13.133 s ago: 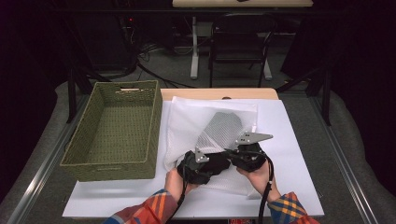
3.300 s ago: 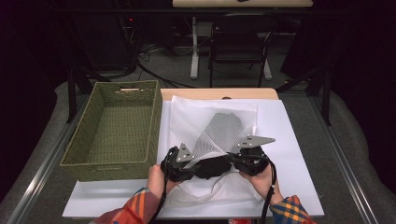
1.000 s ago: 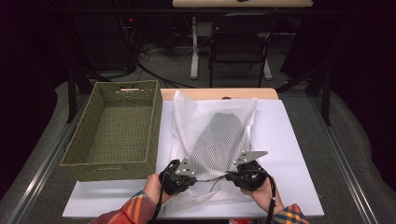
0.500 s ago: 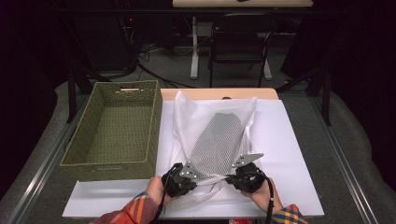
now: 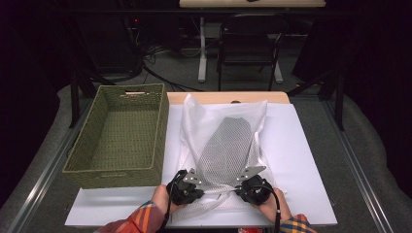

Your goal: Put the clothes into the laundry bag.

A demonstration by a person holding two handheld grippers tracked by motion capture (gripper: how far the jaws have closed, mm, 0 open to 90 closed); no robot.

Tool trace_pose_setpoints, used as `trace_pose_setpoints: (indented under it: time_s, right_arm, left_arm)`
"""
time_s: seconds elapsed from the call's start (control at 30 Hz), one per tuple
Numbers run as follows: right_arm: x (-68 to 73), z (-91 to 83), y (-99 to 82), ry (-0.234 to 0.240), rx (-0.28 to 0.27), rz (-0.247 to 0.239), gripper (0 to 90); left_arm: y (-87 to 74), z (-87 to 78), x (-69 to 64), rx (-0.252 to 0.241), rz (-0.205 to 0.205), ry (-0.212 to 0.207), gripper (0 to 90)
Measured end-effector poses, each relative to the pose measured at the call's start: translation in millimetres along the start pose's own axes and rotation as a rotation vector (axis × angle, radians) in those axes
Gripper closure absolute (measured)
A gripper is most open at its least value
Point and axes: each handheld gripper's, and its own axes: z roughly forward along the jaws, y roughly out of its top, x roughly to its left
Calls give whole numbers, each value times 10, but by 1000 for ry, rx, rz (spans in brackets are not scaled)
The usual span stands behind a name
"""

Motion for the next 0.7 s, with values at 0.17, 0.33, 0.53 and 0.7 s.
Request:
trace_pose_setpoints:
  time_s: [0.17,0.33,0.53,0.7]
  right_arm:
    - [12,-100,13,17,-62,-27,691]
    - [17,-262,31,21,-151,-27,522]
    - [-25,-468,43,-16,-239,6,297]
    - [-40,-668,31,-60,-319,8,164]
  left_arm:
    - [2,-46,-39,-46,0,22,602]
    - [-8,-213,-46,-113,-11,76,367]
    - [-36,-503,-51,-212,-29,111,208]
    - [-79,-722,-78,-296,-25,129,151]
